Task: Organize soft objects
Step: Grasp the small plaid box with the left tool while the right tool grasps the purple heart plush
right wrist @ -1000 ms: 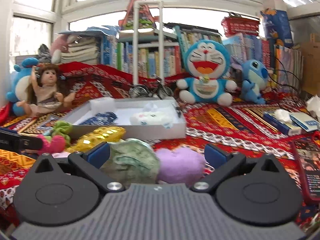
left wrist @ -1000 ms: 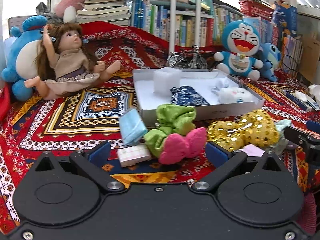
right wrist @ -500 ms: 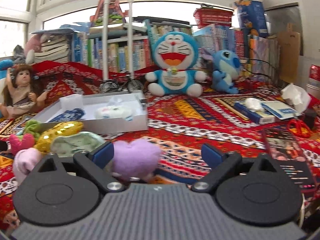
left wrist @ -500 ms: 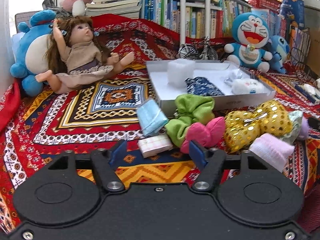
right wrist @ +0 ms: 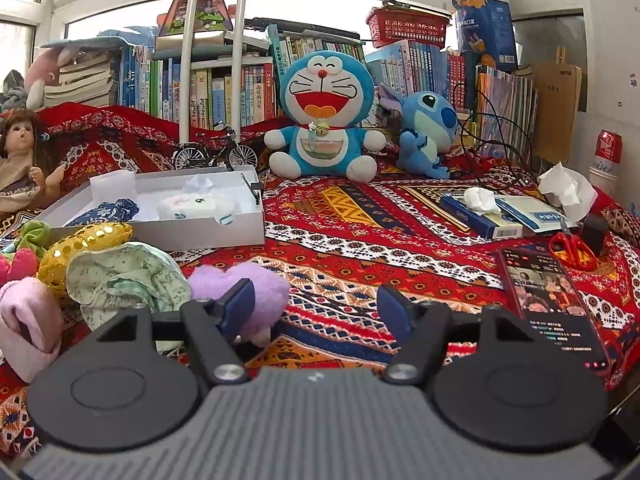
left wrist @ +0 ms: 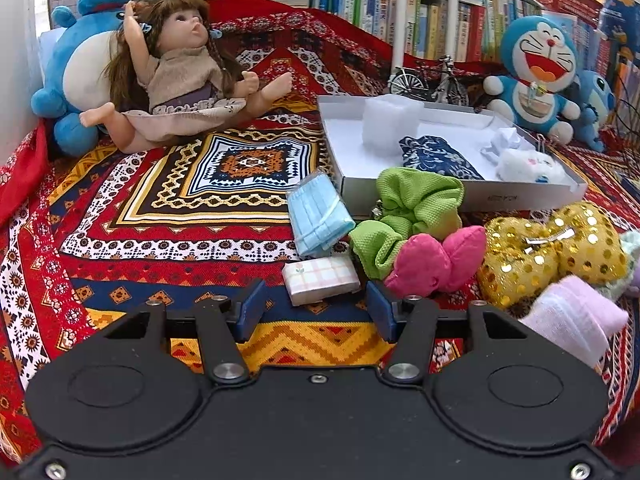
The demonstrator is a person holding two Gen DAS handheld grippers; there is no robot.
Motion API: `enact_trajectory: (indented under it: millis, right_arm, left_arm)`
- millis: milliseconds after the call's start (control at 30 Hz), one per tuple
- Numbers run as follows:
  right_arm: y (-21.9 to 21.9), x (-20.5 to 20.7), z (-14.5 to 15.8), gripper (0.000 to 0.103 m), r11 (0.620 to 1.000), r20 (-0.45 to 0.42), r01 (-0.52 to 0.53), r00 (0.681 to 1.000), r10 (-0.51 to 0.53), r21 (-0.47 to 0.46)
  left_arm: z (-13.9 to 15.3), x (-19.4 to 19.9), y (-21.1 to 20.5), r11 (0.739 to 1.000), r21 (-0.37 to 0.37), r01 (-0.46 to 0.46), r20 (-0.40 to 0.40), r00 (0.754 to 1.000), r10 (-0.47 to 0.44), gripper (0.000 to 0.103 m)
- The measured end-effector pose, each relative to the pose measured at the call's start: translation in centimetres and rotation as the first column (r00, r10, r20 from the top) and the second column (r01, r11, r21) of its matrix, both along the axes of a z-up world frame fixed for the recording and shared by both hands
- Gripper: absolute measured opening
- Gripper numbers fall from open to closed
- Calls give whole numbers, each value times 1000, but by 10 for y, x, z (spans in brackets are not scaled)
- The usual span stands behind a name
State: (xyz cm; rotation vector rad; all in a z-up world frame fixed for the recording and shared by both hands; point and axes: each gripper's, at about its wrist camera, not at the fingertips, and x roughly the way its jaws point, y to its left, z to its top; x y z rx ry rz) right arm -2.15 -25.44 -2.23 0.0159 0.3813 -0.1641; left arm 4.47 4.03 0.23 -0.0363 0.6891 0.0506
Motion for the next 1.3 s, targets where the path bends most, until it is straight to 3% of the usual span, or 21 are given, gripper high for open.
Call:
enact_trajectory:
  millis: [500,800,1300]
  right_arm:
    - [12,3,-1,78,998,9,-63,998,62,24]
    - [22,13,-4,79,995,0,-95,996,95,28]
    - [31,27,-12,81,989,-41,-141,989,142,34]
  left_arm:
    - [-5,11,-6,1000,22,-20,9,1000,20,53]
    - [-4,9,-5,1000,13,-5,9,1000,5,43]
    - [-4,7,-6,1000,20,0,6,1000,0,43]
